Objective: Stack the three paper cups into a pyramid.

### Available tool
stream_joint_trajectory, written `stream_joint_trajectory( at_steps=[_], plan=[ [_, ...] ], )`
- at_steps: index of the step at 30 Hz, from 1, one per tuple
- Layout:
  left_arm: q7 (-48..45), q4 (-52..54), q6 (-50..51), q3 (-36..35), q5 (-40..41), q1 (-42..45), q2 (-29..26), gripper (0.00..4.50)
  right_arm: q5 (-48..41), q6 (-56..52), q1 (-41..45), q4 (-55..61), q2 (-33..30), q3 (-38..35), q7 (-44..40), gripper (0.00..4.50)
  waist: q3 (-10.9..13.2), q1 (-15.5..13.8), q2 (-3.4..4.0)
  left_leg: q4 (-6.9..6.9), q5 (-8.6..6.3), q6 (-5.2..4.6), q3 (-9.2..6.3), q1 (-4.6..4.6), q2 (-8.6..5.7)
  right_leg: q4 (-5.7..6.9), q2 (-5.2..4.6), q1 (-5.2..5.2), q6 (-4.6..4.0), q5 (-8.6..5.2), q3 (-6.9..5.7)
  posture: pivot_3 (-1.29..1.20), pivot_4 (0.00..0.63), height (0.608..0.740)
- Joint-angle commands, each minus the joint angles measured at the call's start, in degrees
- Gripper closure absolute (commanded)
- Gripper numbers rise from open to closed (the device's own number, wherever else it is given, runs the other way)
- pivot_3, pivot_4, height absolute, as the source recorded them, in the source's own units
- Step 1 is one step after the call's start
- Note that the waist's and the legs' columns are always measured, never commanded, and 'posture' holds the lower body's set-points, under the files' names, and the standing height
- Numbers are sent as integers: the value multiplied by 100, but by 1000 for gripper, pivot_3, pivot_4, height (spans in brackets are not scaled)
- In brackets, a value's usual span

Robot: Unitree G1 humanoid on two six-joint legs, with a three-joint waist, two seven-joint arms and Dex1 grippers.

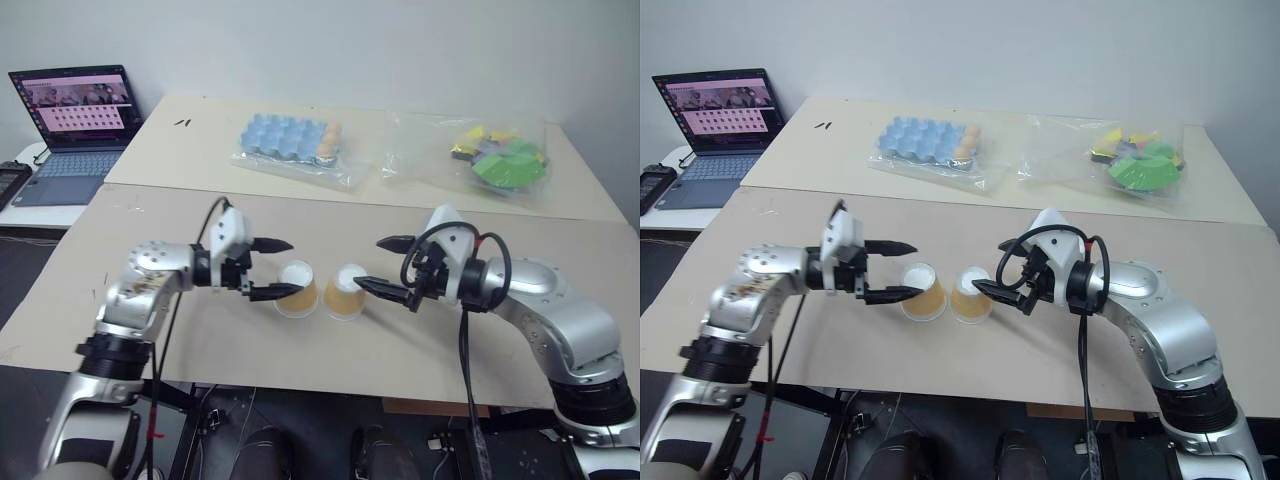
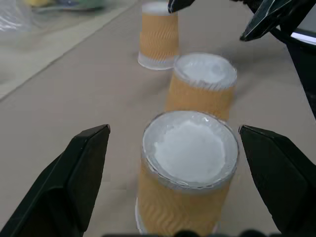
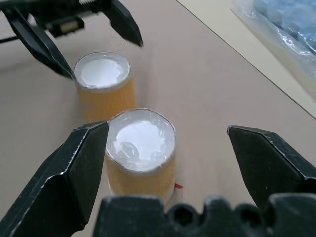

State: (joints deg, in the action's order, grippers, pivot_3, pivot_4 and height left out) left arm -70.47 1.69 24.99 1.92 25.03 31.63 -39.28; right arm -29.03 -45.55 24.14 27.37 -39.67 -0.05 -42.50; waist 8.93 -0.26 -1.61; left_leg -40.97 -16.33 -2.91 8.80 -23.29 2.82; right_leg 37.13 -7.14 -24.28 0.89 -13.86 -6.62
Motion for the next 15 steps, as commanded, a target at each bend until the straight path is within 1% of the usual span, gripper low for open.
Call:
stream_joint_trajectory(
  at_steps=[1, 2, 4, 5, 7, 11, 13, 15],
  plan=[
    [24, 838, 790, -495, 684, -106, -386, 42, -512, -190, -180, 347, -233, -795, -96, 0, 0, -3, 0, 0, 0, 0, 0, 0, -1, -1, -1, 0, 0, 0, 0, 0, 150, 724],
    [79, 1057, 1019, -664, 875, -201, -518, 42, -862, -351, -341, 452, -298, -1195, -155, 0, 0, -17, 0, 1, 0, 0, -2, 0, 0, -1, -1, 0, 0, 0, 1, 0, 150, 724],
    [300, 1427, 1361, -953, 1141, -438, -672, 42, -1257, -607, -866, 630, -596, -1860, -371, 0, 0, -50, 0, 2, 0, 0, -12, -1, 0, -3, -2, 4, 1, -1, -5, 0, 150, 724],
    [412, 1573, 1469, -1039, 1226, -571, -698, 42, -1338, -682, -1234, 712, -775, -2046, -534, 0, 0, -57, 0, 4, -1, -1, -16, -4, -3, -4, -4, 7, 3, -2, -8, 0, 150, 724],
    [587, 1751, 1599, -1118, 1331, -724, -705, 42, -1399, -705, -1705, 792, -1019, -2197, -710, 0, 0, -74, 0, 6, -2, -3, -25, 0, -4, -6, -5, 19, 3, -2, -15, 0, 150, 724],
    [849, 1970, 1675, -1126, 1408, -884, -663, 42, -1018, -492, -2026, 444, -1230, -2024, -578, 0, 0, -28, 0, -3, -2, -4, -26, 7, -4, -8, -6, 21, 3, -2, -4, 0, 150, 724],
    [958, 2028, 1715, -1115, 1468, -874, -641, 42, -291, -198, -1870, -20, -1278, -1487, -201, 0, 0, 6, 0, -2, -1, -1, -24, 18, -3, 1, -4, 22, 1, -1, 8, 0, 150, 724],
    [1043, 2068, 1736, -1100, 1512, -865, -632, 42, 395, -34, -1409, -782, -1097, -1001, 422, 0, 0, 24, 0, -1, 2, 4, -23, 25, -2, 3, -3, 25, -1, 1, 10, 0, 150, 724]
  ],
)
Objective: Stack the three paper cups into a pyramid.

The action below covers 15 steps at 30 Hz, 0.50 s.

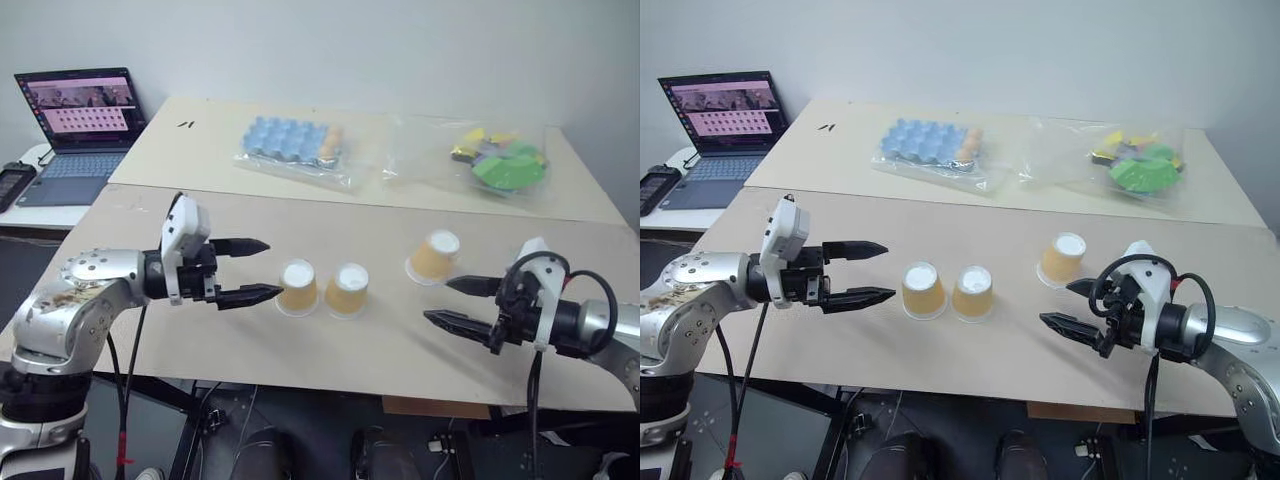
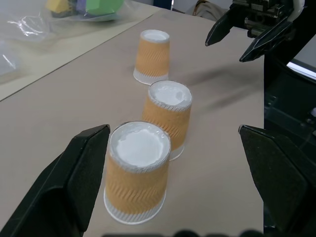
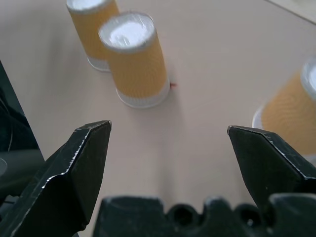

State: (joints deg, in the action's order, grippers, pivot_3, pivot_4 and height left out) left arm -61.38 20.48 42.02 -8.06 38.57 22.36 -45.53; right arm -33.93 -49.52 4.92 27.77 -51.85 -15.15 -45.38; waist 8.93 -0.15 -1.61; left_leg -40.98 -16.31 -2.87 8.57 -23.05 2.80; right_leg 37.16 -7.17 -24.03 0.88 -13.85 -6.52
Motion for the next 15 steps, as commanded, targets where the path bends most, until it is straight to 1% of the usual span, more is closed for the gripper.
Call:
stream_joint_trajectory(
  at_steps=[1, 3, 6, 15],
  plan=[
    [165, 206, 42, -90, 168, 68, -2, 42, 1071, 415, 696, -1116, 213, 632, 899, 0, 0, 27, 0, 0, 2, 2, 2, 1, 0, 4, 0, -2, -1, 1, 3, 0, 150, 724],
    [207, 246, 66, -88, 207, 65, -5, 42, 1363, 628, 929, -1528, 351, 836, 1054, 0, 1, 31, 1, 0, 9, 2, 6, -2, -2, 8, 0, -10, -4, 3, 7, 0, 150, 724],
    [252, 300, 75, -95, 269, 57, -52, 42, 1537, 828, 1105, -1807, 506, 985, 1061, 0, 0, 13, 1, 4, 16, 8, 6, -5, 0, 9, 2, -15, -5, 4, 4, 0, 150, 724],
    [325, 227, -55, -87, 211, 37, -129, 42, 1199, 855, 1853, -2171, 1318, 624, 1175, 0, 1, 5, 3, 8, 16, 8, 7, -14, -1, -6, 6, -18, -1, 1, 1, 0, 150, 724]
  ],
)
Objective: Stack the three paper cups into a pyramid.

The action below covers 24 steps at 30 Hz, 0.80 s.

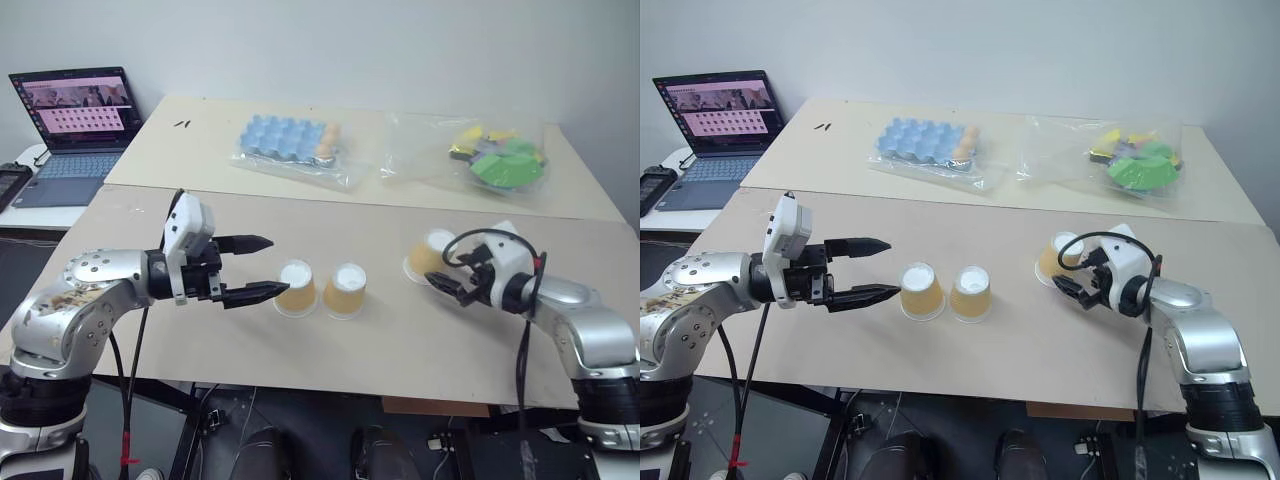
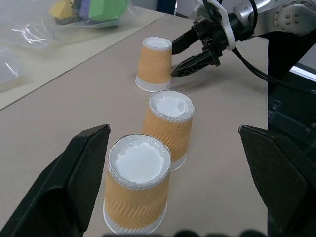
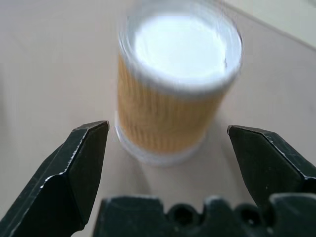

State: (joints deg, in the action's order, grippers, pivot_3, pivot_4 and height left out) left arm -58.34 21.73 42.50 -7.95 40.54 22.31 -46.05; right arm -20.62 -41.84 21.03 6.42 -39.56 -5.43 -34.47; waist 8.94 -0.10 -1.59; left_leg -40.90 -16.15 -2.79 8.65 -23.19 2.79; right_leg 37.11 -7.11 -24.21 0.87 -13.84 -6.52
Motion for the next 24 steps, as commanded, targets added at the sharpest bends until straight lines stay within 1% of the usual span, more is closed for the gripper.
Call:
stream_joint_trajectory(
  at_steps=[1, 7, 24],
  plan=[
    [27, 103, -113, -92, 13, 45, -76, 42, -166, 77, 305, -74, 140, -390, 99, 0, 1, 0, 1, -1, 0, 0, 0, 0, 0, 0, 0, -1, 0, 0, 0, 0, 150, 724],
    [62, 82, -166, -54, -24, 68, -62, 42, -306, 112, 674, -348, 420, -626, 253, 0, 1, -10, 2, 1, 0, 0, 0, -2, -2, 1, -2, -2, 0, 0, 0, 0, 150, 724],
    [170, -50, -263, 9, -163, 249, -32, 42, -201, 257, 812, -616, 561, -496, 229, 0, 1, -1, 3, 2, 0, 0, 1, -1, -2, 1, -1, -2, 0, 0, 0, 0, 150, 724]
  ],
)
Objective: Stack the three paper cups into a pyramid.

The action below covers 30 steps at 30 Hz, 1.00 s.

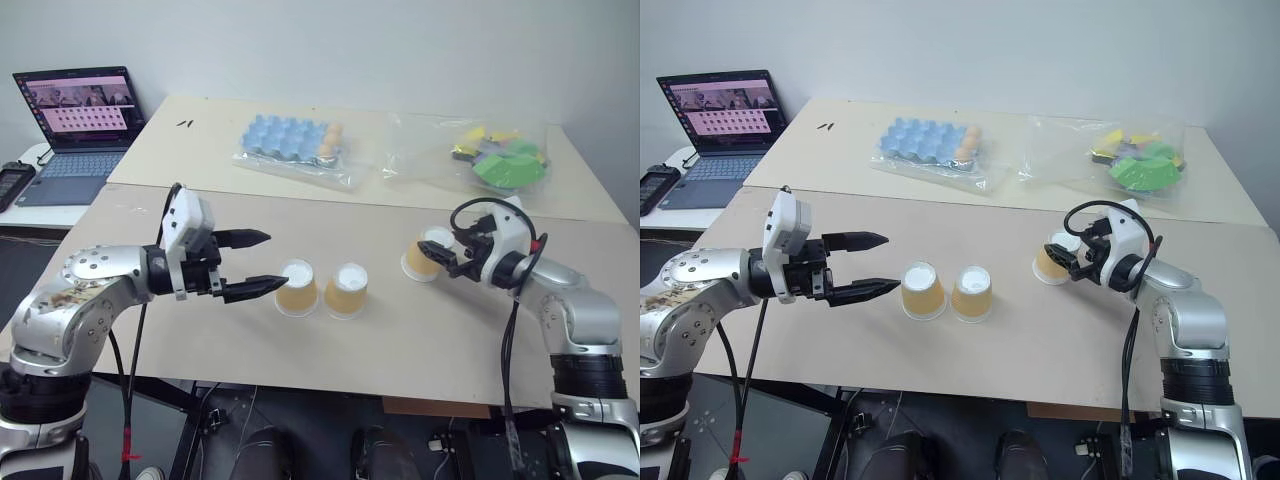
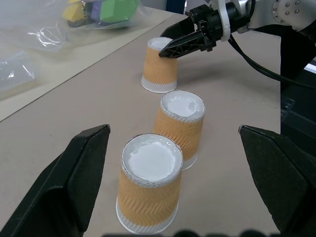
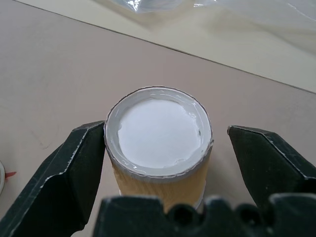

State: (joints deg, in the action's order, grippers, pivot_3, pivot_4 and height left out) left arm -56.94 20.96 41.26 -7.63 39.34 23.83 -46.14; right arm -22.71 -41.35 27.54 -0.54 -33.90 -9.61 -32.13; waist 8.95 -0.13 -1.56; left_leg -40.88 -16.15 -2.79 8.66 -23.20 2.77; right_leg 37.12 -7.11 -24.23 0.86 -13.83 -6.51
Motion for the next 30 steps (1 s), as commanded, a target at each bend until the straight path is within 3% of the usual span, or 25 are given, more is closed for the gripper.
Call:
stream_joint_trajectory(
  at_steps=[1, 6, 7, 12, 16, 22, 26, 30],
  plan=[
    [46, 20, -133, -23, -44, 107, -16, 14, 4, 222, 178, 66, 14, -76, -15, 252, 0, 7, 0, 0, 0, 0, 0, 0, 0, 0, 0, 0, 0, 0, 0, 0, 150, 724],
    [102, -30, -152, -19, -92, 172, 8, 0, 36, 273, 260, -12, 58, -15, -58, 1711, 0, 11, 0, 1, 0, 0, 0, 0, 0, 0, 0, 0, 0, 0, 0, 0, 150, 724],
    [108, -33, -152, -18, -104, 181, 12, 0, 48, 280, 282, -42, 64, -6, -56, 1787, 0, 11, 0, 0, 0, 0, 0, 0, 0, 0, 0, 0, 0, 0, 0, 0, 150, 724],
    [172, -36, -122, -44, -102, 191, 35, 0, 132, 439, 427, -174, 33, 40, -119, 1796, 0, 21, 1, 1, 0, 0, 1, 0, 0, 0, 0, -1, 0, 0, 0, 0, 150, 724],
    [203, -26, -113, -66, -99, 137, 16, 0, -2, 327, 1348, -56, -92, 144, -397, 1796, 9, 59, 15, -1, 0, 0, 2, -1, 0, 2, 0, -3, 0, 0, 2, 0, 150, 724],
    [167, 8, -131, 26, -96, 130, 27, 0, -855, -549, 3057, 266, -108, 732, -1747, 1796, 29, 116, 48, 13, 2, 3, 14, 2, 8, 6, 11, -17, -2, 1, 14, 0, 150, 724],
    [131, 3, -132, 26, -64, 123, 29, 0, -1417, -1041, 3506, 533, -80, 1089, -2524, 1796, 29, 83, 47, 20, 0, 0, 14, -3, 9, 9, 15, -12, -2, 1, 4, 0, 150, 724],
    [91, 33, -138, -36, -41, 39, -8, 0, -1440, -1104, 3555, 617, -70, 1420, -2795, 1796, 29, 6, 47, 8, -8, -13, 11, -17, -2, 4, -1, -7, -1, 2, -10, 0, 150, 724]
  ],
)
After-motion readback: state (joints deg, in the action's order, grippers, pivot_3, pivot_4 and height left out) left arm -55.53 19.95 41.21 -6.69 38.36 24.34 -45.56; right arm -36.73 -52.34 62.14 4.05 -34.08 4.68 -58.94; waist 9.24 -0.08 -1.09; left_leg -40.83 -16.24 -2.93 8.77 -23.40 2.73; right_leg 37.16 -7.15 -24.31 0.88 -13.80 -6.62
